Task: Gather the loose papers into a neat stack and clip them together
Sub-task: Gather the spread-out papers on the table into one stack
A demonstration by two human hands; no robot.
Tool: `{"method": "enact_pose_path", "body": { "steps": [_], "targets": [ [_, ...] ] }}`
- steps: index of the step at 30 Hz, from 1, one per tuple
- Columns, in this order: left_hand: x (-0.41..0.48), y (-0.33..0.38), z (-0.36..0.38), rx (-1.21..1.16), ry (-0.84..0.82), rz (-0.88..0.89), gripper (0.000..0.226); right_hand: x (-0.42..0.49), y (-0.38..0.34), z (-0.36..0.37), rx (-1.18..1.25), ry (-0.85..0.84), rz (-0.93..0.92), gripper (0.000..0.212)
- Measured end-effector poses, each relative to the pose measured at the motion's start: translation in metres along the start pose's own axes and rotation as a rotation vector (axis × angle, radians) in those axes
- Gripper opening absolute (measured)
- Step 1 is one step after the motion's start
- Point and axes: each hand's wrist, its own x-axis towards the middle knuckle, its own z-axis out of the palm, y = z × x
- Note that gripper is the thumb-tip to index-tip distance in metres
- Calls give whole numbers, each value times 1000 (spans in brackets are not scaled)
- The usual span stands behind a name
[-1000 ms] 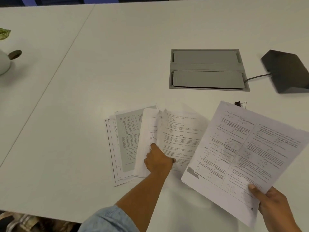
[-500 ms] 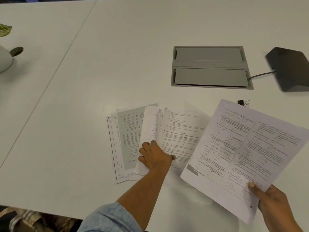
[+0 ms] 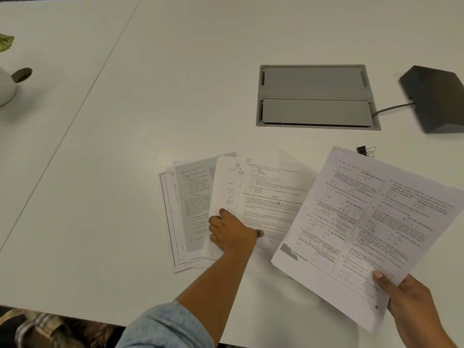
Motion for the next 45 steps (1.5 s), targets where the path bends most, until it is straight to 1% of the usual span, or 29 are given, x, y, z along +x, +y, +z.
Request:
{"method": "enact_pose_path", "body": {
  "steps": [4, 8, 12, 13, 17, 20, 21, 24, 26, 27, 28, 29, 30, 31, 33, 36, 37, 38, 42, 45],
  "targets": [
    [-4, -2, 2, 10, 18, -27, 114, 2, 4, -2, -12, -34, -10, 80],
    [-2, 0, 2, -69, -20, -63, 119, 1, 5, 7, 27, -23, -33, 81],
    [1, 0, -3, -86, -43, -72, 123, -1, 9, 11, 8, 8, -47, 94],
    [1, 0, -4, -87, -50, -70, 123, -1, 10, 11, 1, 11, -48, 95],
    [4, -1, -8, -43, -72, -67, 127, 1, 12, 4, -10, 31, -46, 79],
    [5, 2, -14, 44, -92, -106, 129, -1, 11, 2, -18, 9, -40, 59],
    [5, 3, -14, 63, -93, -118, 130, -3, 10, 2, -18, 9, -41, 57],
    [3, 1, -13, 70, -60, -96, 129, -5, 10, -2, -8, 29, -42, 61],
    [0, -2, -11, 51, -36, -50, 128, -9, 6, -1, 23, 43, -12, 44],
    [-1, -3, -12, 34, -34, -41, 127, -10, 5, -1, 24, 41, -14, 48],
    [-2, -4, -13, 10, -34, -39, 126, -11, 5, -2, 1, 21, -18, 66],
    [-2, -6, -14, -30, -37, -41, 123, -11, 6, -3, -23, 31, -18, 86],
    [-1, -7, -15, -92, -50, -52, 118, -11, 5, -3, -20, 44, -12, 97],
    [-1, -8, -16, -168, -70, -73, 114, -12, 4, -3, -23, 55, -16, 101],
    [2, -14, -17, -294, -132, -103, 98, -13, 4, 0, -24, 45, -29, 103],
    [3, -26, -13, -370, -207, -40, 50, -14, 4, 3, -17, 37, -44, 103],
    [4, -31, -12, -401, -211, -14, 40, -15, 3, 3, -22, 38, -39, 103],
    [4, -35, -12, -437, -216, 11, 35, -14, 2, 3, -25, 37, -42, 103],
    [-2, -46, -22, -586, -305, 92, 29, -14, -3, -4, -37, 18, -31, 103],
    [-13, -57, -40, -636, -290, 127, 30, -13, -8, -10, -45, 9, -25, 104]
  ]
}}
